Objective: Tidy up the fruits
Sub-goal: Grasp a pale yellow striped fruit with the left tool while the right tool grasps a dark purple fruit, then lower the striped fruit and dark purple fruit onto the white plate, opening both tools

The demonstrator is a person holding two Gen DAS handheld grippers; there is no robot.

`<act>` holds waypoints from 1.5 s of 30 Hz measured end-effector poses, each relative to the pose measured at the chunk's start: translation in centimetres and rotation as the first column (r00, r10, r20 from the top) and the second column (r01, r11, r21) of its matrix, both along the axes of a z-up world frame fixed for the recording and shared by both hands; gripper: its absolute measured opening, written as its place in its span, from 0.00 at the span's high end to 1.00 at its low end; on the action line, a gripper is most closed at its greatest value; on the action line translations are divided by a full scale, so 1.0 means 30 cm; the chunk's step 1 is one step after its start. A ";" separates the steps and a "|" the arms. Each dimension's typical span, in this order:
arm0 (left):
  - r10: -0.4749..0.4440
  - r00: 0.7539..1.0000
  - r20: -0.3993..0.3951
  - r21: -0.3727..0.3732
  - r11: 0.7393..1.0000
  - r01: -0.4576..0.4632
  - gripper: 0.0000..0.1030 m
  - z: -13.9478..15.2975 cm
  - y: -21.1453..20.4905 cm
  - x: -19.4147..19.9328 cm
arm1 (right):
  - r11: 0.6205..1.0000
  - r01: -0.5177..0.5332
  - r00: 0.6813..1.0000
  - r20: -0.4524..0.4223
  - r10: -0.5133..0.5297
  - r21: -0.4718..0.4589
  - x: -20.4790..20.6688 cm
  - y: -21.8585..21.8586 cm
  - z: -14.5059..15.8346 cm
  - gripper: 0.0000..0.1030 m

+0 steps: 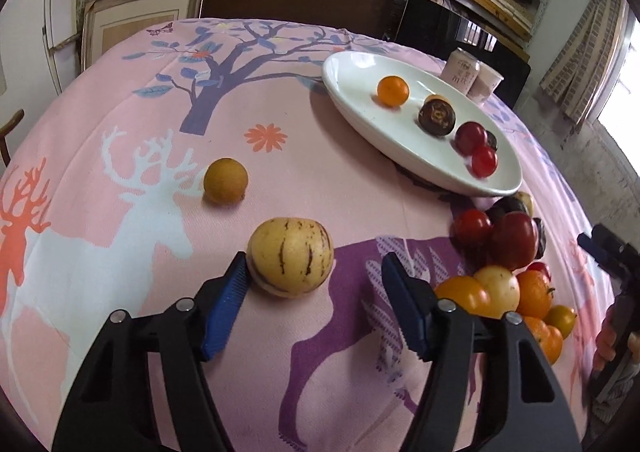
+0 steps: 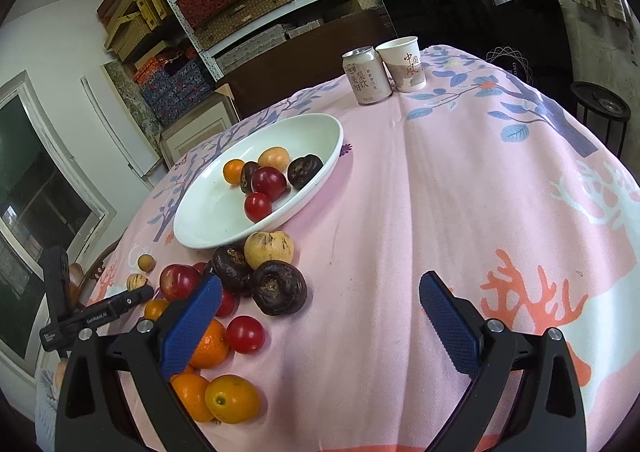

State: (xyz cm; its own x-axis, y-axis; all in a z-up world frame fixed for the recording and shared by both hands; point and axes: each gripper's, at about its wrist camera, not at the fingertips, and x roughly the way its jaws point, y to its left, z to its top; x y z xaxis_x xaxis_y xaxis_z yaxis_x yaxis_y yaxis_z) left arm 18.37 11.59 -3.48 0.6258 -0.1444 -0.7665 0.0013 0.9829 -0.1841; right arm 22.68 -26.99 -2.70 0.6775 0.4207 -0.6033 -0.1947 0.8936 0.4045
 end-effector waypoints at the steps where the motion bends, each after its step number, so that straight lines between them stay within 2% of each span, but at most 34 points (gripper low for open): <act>1: 0.003 1.000 -0.002 0.007 1.000 -0.003 0.36 -0.001 -0.005 0.007 | 1.000 0.000 1.000 -0.002 0.000 -0.001 0.001 0.001 -0.001 0.03; 7: 0.018 1.000 0.002 0.012 1.000 -0.018 0.36 0.001 0.004 0.032 | 0.999 -0.025 1.000 -0.001 0.025 -0.047 -0.001 0.027 -0.007 0.03; 14: 0.043 0.999 0.013 -0.019 0.999 -0.043 0.60 0.003 0.034 0.014 | 0.995 -0.040 0.999 0.015 0.041 -0.090 -0.007 0.043 -0.005 0.03; 16: 0.043 0.999 0.017 -0.022 0.999 -0.042 0.61 0.003 0.034 0.010 | 0.994 -0.050 0.999 0.012 0.051 -0.098 -0.006 0.049 -0.006 0.03; 21: 0.026 0.999 0.027 0.027 0.999 -0.027 0.61 0.006 0.002 0.002 | 0.985 -0.091 0.996 0.002 0.092 -0.145 -0.010 0.088 -0.018 0.05; 24: 0.012 0.999 0.030 0.043 0.999 -0.014 0.61 0.008 -0.015 -0.004 | 0.977 -0.121 0.993 -0.017 0.120 -0.174 -0.007 0.116 -0.034 0.14; 28: -0.004 1.000 0.029 0.055 0.998 0.002 0.61 0.008 -0.027 -0.003 | 0.964 -0.166 0.986 -0.029 0.164 -0.206 -0.011 0.161 -0.048 0.32; 33: -0.003 1.000 0.026 0.053 0.999 0.002 0.61 0.005 -0.027 -0.001 | 0.969 -0.171 0.985 -0.054 0.164 -0.180 0.041 0.190 -0.049 0.39; 36: -0.003 1.000 0.026 0.052 0.999 0.002 0.61 0.005 -0.027 0.000 | 0.961 -0.171 0.985 -0.068 0.160 -0.219 0.072 0.226 -0.059 0.39; 39: -0.004 1.000 0.024 0.052 0.999 0.003 0.61 0.004 -0.028 0.002 | 0.960 -0.178 0.982 -0.098 0.160 -0.216 0.101 0.239 -0.079 0.40; 43: -0.010 1.000 0.022 0.056 0.998 0.008 0.61 -0.001 -0.033 0.005 | 0.967 -0.176 0.982 -0.100 0.160 -0.185 0.116 0.227 -0.084 0.59; 45: -0.012 1.000 0.022 0.057 0.998 0.011 0.61 -0.001 -0.034 0.006 | 0.967 -0.181 0.982 -0.093 0.166 -0.178 0.112 0.222 -0.084 0.59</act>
